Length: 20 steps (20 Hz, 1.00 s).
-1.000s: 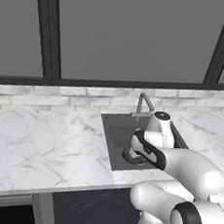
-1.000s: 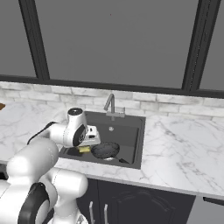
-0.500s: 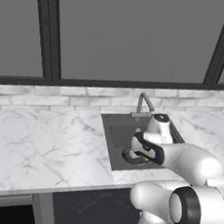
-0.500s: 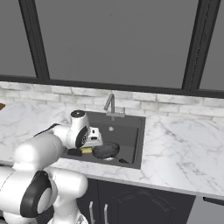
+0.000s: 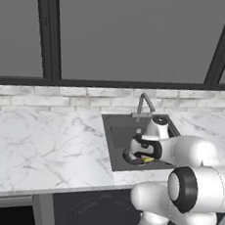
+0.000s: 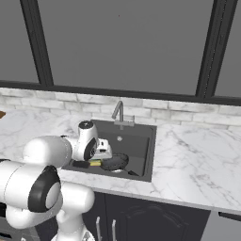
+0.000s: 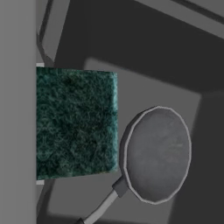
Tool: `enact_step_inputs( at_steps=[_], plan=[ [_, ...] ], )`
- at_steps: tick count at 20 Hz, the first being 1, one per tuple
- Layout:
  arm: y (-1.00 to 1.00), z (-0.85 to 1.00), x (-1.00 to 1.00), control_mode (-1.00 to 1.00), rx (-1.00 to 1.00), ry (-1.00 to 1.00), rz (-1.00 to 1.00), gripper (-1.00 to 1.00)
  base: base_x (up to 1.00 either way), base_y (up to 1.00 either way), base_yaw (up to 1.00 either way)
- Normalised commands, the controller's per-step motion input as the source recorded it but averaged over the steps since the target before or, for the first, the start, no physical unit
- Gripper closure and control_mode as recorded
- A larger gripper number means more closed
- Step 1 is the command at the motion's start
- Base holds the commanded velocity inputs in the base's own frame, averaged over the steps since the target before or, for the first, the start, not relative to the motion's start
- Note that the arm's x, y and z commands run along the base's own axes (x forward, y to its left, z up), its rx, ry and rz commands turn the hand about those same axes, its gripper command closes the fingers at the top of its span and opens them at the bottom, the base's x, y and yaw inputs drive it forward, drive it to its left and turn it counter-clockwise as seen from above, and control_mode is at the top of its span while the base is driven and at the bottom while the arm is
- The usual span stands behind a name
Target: Pick the pan and sponge and place them into the sink. Then turn on the water.
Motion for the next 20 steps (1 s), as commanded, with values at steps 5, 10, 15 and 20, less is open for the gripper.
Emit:
enact_step_inputs(
  at_steps=[5,10,15,20],
  plan=[
    [0.0,-0.17,0.13,-1.0,0.0,0.0,-0.03,1.0,0.0,0.0,0.0],
    [0.0,-0.15,0.13,-1.0,0.0,0.0,-0.03,1.0,0.0,0.0,0.0],
    [0.0,-0.18,0.12,-1.0,0.0,0.0,-0.04,1.0,0.0,0.0,0.0],
    [0.0,-0.05,0.2,-1.0,0.01,0.02,-0.05,1.0,0.0,0.0,0.0]
  ],
)
